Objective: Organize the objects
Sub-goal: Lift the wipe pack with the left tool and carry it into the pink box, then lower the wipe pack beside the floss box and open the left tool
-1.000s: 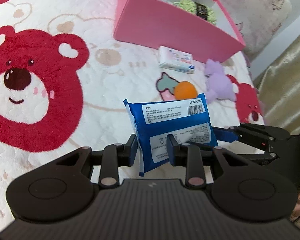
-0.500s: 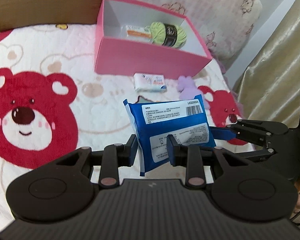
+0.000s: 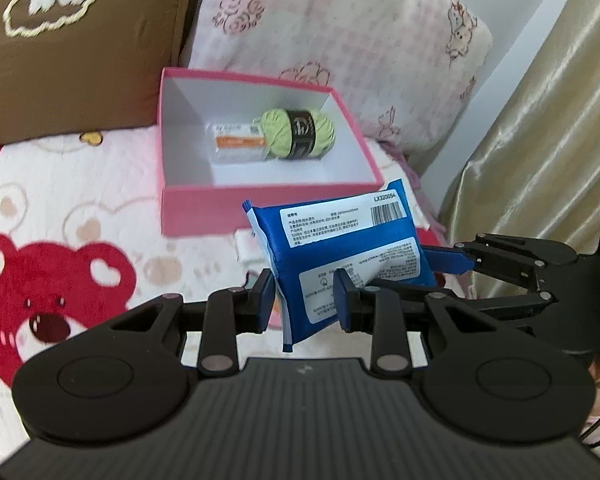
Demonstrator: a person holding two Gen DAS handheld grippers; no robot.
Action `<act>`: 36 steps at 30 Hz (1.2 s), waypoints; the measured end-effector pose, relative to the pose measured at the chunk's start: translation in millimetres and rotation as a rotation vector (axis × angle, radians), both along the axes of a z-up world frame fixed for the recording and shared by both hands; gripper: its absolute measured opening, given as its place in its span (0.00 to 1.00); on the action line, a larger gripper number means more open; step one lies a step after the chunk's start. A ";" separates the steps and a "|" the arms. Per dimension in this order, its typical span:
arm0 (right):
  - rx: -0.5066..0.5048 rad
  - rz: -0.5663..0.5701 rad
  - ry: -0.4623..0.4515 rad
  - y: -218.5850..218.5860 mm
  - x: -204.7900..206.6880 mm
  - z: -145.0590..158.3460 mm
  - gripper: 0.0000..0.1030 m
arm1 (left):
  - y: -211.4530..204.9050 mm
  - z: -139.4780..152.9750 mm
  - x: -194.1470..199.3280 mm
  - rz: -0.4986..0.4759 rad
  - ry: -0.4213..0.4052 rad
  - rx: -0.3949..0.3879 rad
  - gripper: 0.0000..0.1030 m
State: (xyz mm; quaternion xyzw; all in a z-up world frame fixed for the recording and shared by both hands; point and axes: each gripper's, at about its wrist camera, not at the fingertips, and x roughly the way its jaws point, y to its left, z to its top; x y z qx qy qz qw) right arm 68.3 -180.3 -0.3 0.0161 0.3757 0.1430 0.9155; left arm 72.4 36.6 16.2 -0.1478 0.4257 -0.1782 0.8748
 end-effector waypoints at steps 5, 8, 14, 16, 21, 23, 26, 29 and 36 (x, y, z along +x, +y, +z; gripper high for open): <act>-0.029 -0.019 -0.030 -9.9 28.9 16.7 0.50 | -5.9 16.0 39.0 0.007 -0.001 0.014 0.28; -0.049 -0.031 -0.039 -19.2 53.2 20.2 0.50 | -9.6 16.2 70.8 0.030 0.027 0.000 0.27; -0.017 -0.060 0.022 -45.5 109.8 3.7 0.50 | -21.5 -1.8 132.9 0.089 0.109 0.000 0.27; 0.017 -0.071 0.049 -56.0 127.5 -6.8 0.49 | -28.2 -9.2 151.3 0.089 0.133 0.036 0.27; 0.099 -0.093 0.127 -75.0 160.5 -35.6 0.49 | -32.1 -36.6 187.0 0.105 0.233 0.051 0.28; 0.111 -0.101 0.153 -77.2 170.7 -48.3 0.49 | -32.7 -48.3 197.8 0.114 0.255 0.061 0.28; 0.107 -0.108 0.184 -75.9 182.9 -64.4 0.49 | -29.7 -64.9 212.5 0.134 0.282 0.057 0.28; 0.094 -0.118 0.201 -74.1 193.8 -76.5 0.48 | -26.5 -79.6 224.3 0.137 0.311 0.054 0.28; 0.129 -0.137 0.267 -79.2 216.6 -102.7 0.46 | -21.4 -110.4 241.3 0.153 0.373 0.042 0.29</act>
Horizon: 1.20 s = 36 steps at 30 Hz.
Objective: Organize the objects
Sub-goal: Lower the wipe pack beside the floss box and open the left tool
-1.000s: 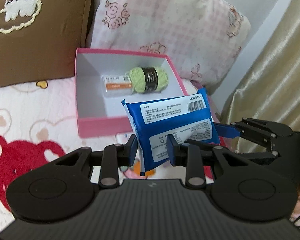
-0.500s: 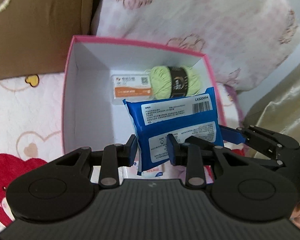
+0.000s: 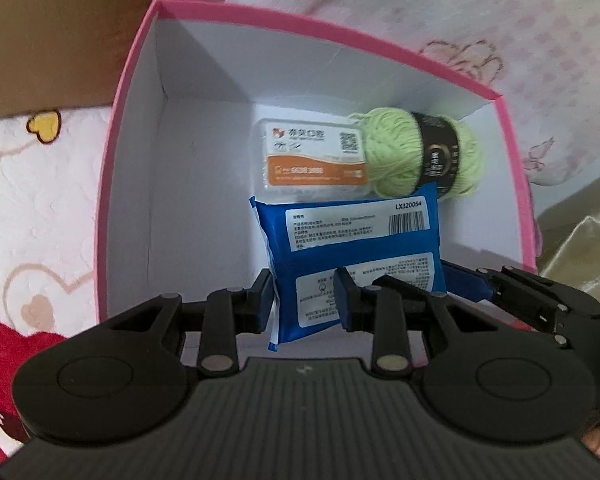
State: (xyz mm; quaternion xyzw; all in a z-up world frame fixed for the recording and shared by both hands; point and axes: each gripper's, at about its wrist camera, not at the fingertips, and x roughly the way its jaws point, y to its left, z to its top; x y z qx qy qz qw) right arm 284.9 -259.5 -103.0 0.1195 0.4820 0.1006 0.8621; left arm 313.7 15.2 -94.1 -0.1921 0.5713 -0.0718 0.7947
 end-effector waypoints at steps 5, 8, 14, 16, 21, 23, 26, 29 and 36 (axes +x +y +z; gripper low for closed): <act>-0.006 -0.005 0.055 3.9 11.2 -14.6 0.45 | 3.2 -16.5 6.0 0.024 0.052 -0.016 0.29; -0.029 -0.008 0.085 8.4 19.4 -21.8 0.44 | 4.5 -25.5 10.7 0.040 0.071 -0.020 0.29; -0.034 -0.050 0.138 8.0 37.8 -32.3 0.40 | 2.2 -34.0 23.1 0.065 0.067 0.007 0.29; -0.059 -0.051 0.141 9.0 40.1 -33.3 0.38 | -1.7 -36.5 26.1 0.053 0.064 0.022 0.29; -0.085 -0.051 0.174 10.6 40.1 -40.8 0.34 | -11.6 -37.0 26.9 0.001 0.047 0.089 0.29; -0.105 -0.055 0.165 12.7 40.9 -40.4 0.34 | -12.8 -36.8 28.3 0.004 0.041 0.094 0.29; -0.148 -0.057 0.154 17.5 41.9 -40.0 0.36 | -15.3 -36.4 28.6 0.001 0.025 0.108 0.30; -0.209 -0.029 0.113 22.9 35.8 -35.6 0.42 | -16.0 -35.3 24.7 -0.005 0.013 0.120 0.33; -0.227 0.002 -0.034 16.4 5.5 -7.5 0.49 | -14.5 -12.0 2.9 -0.045 -0.074 0.118 0.52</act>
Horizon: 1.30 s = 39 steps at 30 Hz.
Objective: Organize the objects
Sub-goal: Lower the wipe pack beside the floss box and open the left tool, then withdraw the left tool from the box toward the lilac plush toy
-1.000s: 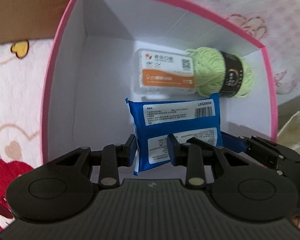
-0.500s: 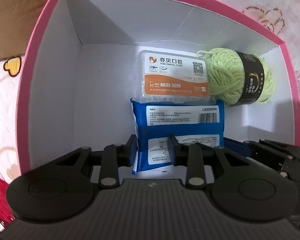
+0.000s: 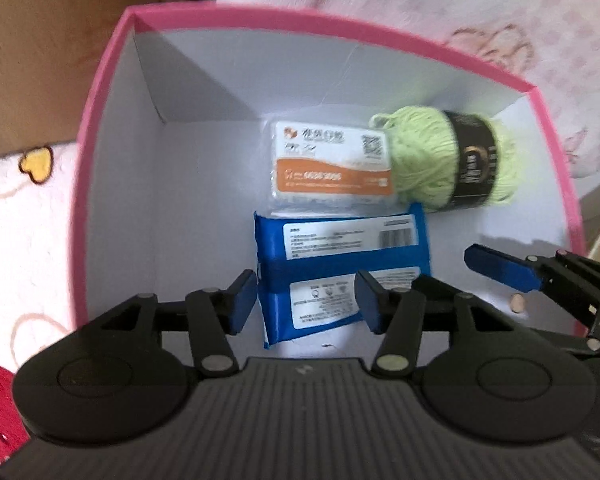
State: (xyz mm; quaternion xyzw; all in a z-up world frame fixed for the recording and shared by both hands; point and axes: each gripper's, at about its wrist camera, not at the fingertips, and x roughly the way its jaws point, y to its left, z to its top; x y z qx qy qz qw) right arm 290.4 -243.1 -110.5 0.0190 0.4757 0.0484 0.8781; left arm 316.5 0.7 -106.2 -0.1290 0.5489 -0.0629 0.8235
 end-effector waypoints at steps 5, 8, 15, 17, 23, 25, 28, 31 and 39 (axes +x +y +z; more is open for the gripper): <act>0.015 0.034 -0.061 -6.7 -24.3 28.7 0.49 | 0.9 25.9 -18.8 -0.079 -0.045 0.021 0.52; 0.029 0.059 -0.081 -7.3 -34.1 44.8 0.49 | 8.5 44.4 -27.6 -0.113 -0.066 0.017 0.52; 0.049 0.071 -0.106 -7.8 -65.4 81.6 0.49 | 3.6 85.9 -51.5 -0.179 -0.093 0.021 0.52; 0.047 0.074 -0.115 -7.3 -77.0 92.5 0.49 | 4.5 98.9 -64.8 -0.196 -0.115 0.026 0.53; 0.023 0.096 -0.151 -2.0 -120.2 119.7 0.51 | 10.9 137.3 -110.0 -0.244 -0.164 0.033 0.53; 0.021 0.102 -0.161 1.0 -132.9 127.1 0.51 | 12.0 148.9 -125.3 -0.258 -0.178 0.048 0.55; 0.009 0.113 -0.176 6.3 -149.3 135.4 0.54 | 12.2 159.6 -143.3 -0.277 -0.182 0.062 0.56; -0.004 0.127 -0.193 12.2 -168.5 140.9 0.56 | 11.2 164.9 -159.9 -0.298 -0.174 0.066 0.57; -0.015 0.151 -0.211 25.8 -213.7 148.8 0.59 | -2.7 159.0 -193.4 -0.373 -0.124 0.078 0.57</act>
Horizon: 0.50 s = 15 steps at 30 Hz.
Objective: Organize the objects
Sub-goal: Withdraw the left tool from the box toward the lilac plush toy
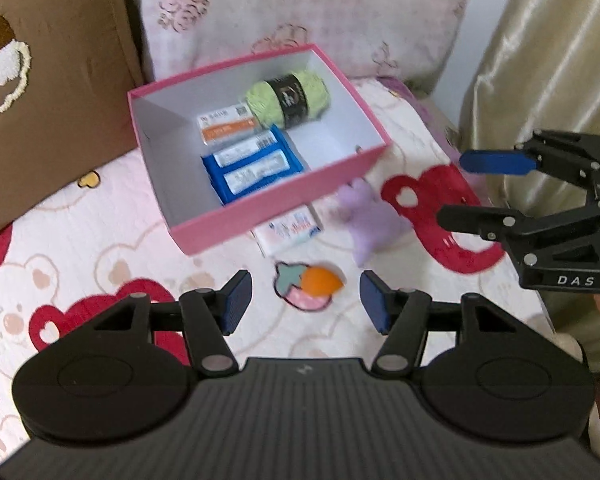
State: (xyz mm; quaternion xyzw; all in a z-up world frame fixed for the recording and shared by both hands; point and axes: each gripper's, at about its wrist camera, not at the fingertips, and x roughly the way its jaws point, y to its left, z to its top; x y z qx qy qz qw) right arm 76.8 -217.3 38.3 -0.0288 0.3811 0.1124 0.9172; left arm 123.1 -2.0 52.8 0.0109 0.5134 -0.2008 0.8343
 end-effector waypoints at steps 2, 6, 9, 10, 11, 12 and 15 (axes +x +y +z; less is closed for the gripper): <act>-0.009 0.007 -0.007 2.4 -10.3 2.7 0.61 | -3.7 1.8 -9.1 -0.011 0.002 0.000 0.57; -0.013 0.049 -0.017 6.8 -35.0 2.2 0.61 | -11.0 6.9 -27.9 -0.042 0.003 -0.004 0.57; -0.008 0.044 -0.012 7.2 -52.4 -1.1 0.61 | -17.8 9.6 -41.6 -0.069 -0.001 -0.005 0.57; -0.006 0.045 -0.010 7.0 -56.9 -1.8 0.61 | -20.1 9.8 -45.6 -0.077 -0.001 -0.004 0.57; -0.005 0.045 -0.011 6.9 -62.5 -2.5 0.61 | -22.6 9.6 -49.8 -0.083 -0.002 -0.005 0.57; -0.006 0.045 -0.013 6.4 -67.7 -3.3 0.61 | -24.9 9.1 -53.3 -0.088 -0.001 -0.006 0.57; -0.001 0.047 -0.022 4.5 -80.1 -6.8 0.61 | -30.5 4.0 -62.1 -0.102 0.011 -0.014 0.58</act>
